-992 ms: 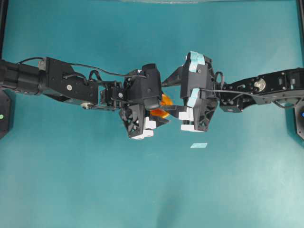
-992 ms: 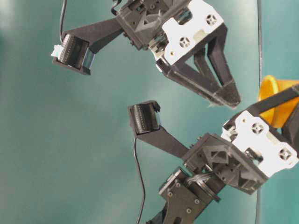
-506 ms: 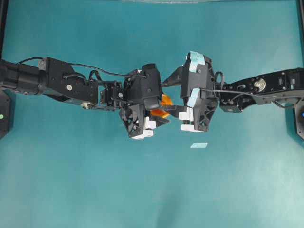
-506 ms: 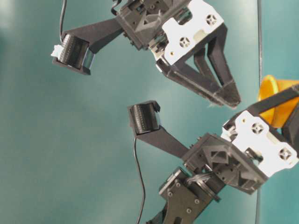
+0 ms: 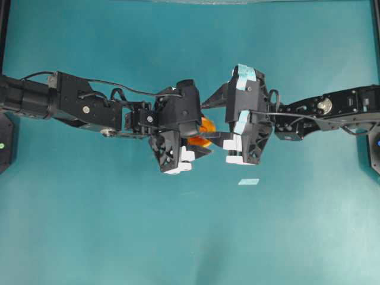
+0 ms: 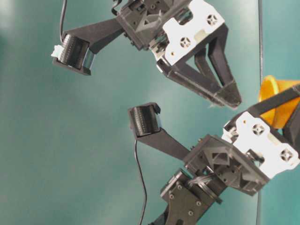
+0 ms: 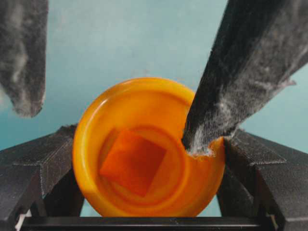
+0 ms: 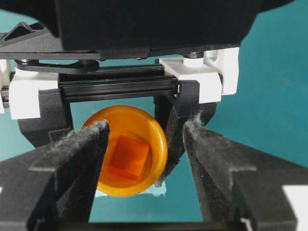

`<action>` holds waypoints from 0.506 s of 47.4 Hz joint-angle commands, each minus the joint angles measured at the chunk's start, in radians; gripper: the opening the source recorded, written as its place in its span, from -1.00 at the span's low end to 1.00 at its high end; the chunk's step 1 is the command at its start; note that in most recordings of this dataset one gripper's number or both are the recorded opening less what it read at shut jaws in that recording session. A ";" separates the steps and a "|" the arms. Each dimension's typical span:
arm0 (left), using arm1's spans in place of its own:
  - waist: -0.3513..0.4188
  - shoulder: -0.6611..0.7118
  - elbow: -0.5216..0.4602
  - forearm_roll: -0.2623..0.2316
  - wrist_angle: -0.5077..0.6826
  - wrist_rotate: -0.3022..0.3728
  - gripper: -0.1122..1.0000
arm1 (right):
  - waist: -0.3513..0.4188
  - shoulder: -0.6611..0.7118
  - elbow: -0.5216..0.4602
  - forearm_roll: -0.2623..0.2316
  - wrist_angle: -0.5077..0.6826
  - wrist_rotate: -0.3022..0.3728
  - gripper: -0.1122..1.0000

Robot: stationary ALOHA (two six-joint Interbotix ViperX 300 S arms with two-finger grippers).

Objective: Hold the block with right arm and the cup with left arm, then put the block into the cup.

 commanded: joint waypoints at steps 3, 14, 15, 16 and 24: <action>-0.002 -0.029 -0.006 0.002 -0.015 -0.002 0.44 | -0.002 -0.014 -0.025 -0.003 0.002 0.000 0.33; -0.003 -0.029 -0.006 0.002 -0.029 -0.002 0.44 | -0.002 -0.014 -0.025 -0.003 0.002 0.000 0.33; -0.003 -0.029 -0.006 0.002 -0.029 -0.002 0.44 | -0.002 -0.014 -0.025 -0.003 0.002 0.000 0.33; -0.002 -0.029 -0.006 0.002 -0.029 -0.002 0.44 | -0.002 -0.014 -0.025 -0.003 0.002 0.000 0.34; -0.003 -0.029 -0.005 0.002 -0.029 -0.002 0.44 | -0.002 -0.014 -0.025 -0.003 0.002 0.000 0.33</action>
